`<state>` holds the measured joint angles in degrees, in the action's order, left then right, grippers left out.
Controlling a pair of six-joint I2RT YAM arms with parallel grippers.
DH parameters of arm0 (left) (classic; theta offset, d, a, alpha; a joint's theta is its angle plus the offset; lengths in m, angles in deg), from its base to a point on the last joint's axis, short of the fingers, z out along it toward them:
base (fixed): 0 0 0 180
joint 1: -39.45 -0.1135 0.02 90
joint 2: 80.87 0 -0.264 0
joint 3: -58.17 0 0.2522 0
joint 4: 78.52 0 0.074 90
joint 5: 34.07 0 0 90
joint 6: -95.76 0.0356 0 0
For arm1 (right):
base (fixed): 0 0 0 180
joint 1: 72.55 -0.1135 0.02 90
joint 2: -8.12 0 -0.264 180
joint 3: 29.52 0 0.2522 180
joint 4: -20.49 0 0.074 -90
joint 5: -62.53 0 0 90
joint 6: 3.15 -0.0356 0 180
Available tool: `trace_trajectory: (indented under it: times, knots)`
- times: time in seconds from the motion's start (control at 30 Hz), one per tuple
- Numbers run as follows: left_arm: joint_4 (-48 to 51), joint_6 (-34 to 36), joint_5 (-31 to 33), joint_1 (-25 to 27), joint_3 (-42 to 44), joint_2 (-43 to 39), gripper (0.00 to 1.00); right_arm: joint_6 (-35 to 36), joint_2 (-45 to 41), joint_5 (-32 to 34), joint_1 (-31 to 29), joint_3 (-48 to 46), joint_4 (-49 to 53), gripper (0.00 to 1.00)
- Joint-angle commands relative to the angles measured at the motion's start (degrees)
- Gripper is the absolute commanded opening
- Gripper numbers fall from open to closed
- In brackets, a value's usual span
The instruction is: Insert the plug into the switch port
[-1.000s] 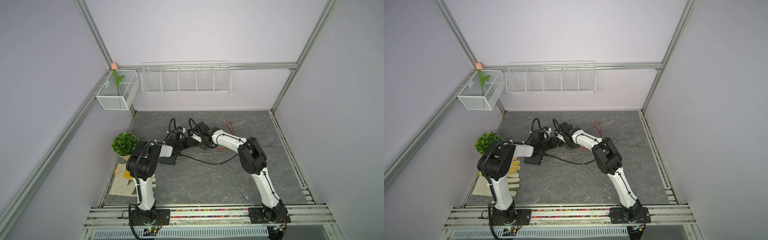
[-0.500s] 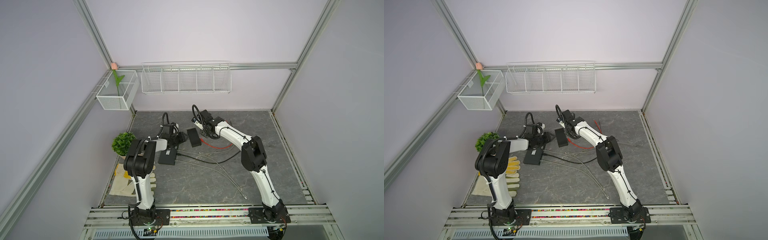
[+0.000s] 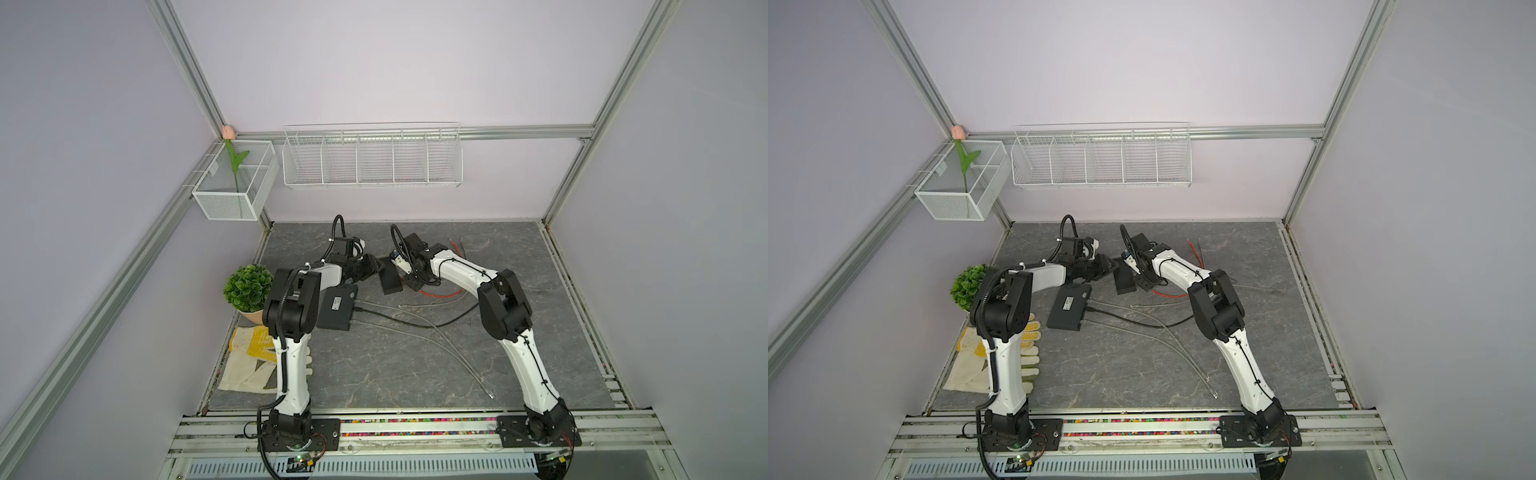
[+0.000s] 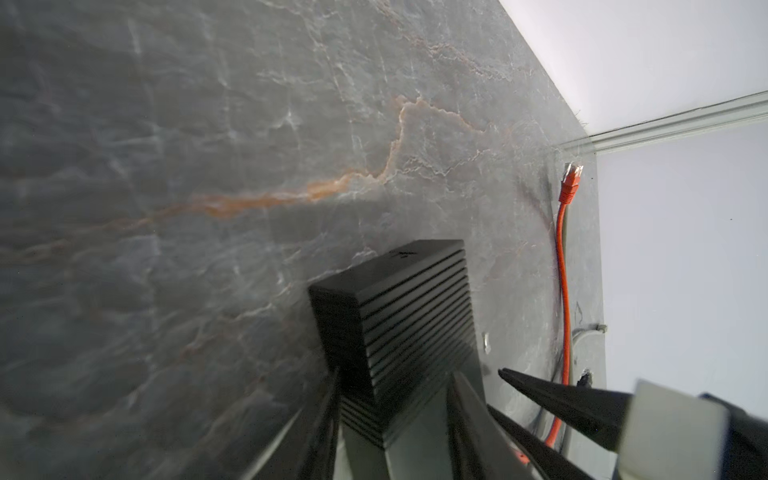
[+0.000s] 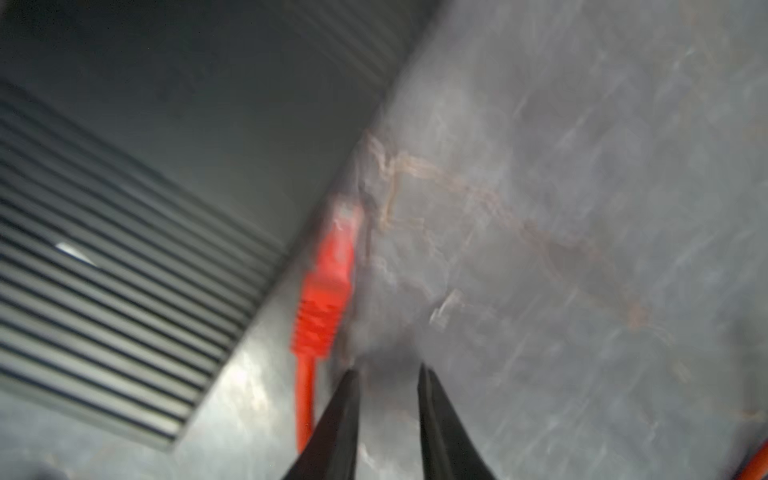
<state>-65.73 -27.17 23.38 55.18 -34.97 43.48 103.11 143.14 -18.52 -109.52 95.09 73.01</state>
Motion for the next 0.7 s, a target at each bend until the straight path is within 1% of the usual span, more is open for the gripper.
trace_trajectory:
  times: [0.0,0.13,0.2,0.27,0.37,0.43,0.5,0.67]
  knots:
    - [4.6,0.9,-1.3,1.0,-5.4,2.5,0.43,-2.0,-3.7,-2.8,-1.9,-4.1,-3.1,0.28]
    - [7.3,1.7,-1.3,1.4,-9.6,4.4,0.43,-2.5,-5.0,-3.4,-3.4,-4.0,-4.4,0.29]
    - [9.2,2.6,-0.8,1.3,-11.5,4.8,0.43,-2.9,-5.2,-1.5,-3.5,-4.0,-4.2,0.28]
    - [11.3,3.3,0.3,0.9,-13.1,4.9,0.43,-3.2,-5.1,2.6,-2.7,-3.9,-3.5,0.28]
    - [11.4,3.2,0.6,-0.5,-12.5,3.5,0.43,-3.7,-6.5,7.4,-1.1,-4.1,-1.9,0.29]
    - [11.1,3.4,1.8,-1.2,-10.8,1.4,0.43,-4.1,-8.2,8.5,-0.6,-4.9,-1.9,0.30]
    - [11.2,4.3,2.9,-1.8,-9.0,-1.1,0.42,-4.9,-9.8,7.4,-0.3,-5.7,-2.3,0.32]
    - [9.9,5.9,4.5,-2.2,-2.7,-7.9,0.43,-8.7,-11.0,-2.1,-0.2,-5.6,-1.7,0.35]
